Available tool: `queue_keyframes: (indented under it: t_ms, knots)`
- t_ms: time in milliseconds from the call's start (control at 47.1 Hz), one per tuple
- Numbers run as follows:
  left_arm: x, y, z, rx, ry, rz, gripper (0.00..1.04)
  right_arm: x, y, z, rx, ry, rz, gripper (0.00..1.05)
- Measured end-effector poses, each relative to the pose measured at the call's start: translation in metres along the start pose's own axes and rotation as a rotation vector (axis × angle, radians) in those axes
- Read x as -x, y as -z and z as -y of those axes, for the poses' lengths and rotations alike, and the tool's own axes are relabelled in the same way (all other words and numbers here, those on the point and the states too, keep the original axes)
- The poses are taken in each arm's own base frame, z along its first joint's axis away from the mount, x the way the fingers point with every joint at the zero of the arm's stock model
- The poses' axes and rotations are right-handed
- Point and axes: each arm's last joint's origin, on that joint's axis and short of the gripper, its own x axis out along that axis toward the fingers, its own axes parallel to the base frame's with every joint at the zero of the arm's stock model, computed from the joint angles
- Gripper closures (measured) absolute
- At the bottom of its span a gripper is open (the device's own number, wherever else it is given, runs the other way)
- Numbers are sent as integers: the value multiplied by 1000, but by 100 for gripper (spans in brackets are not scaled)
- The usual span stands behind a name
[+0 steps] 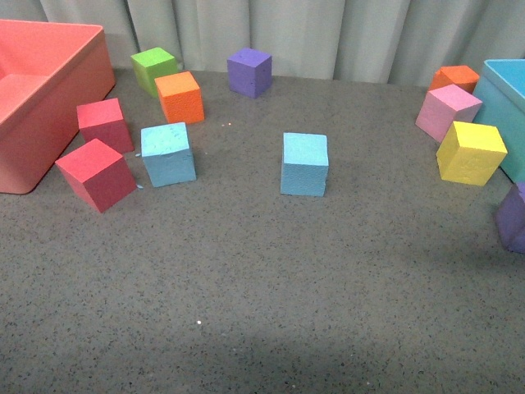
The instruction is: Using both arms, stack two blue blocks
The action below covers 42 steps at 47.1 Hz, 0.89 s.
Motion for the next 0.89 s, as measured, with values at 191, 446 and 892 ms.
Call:
queue_keyframes:
  t_ms: [191,446,892]
  knots:
    - [0,0,0,0,0,0,7,29,-2,13,-2,6,7,104]
    - [0,0,0,0,0,0,7,56,-1,22,-2,5,6,104]
    - [0,0,0,0,0,0,7,91,-2,33,-4,6,12,104]
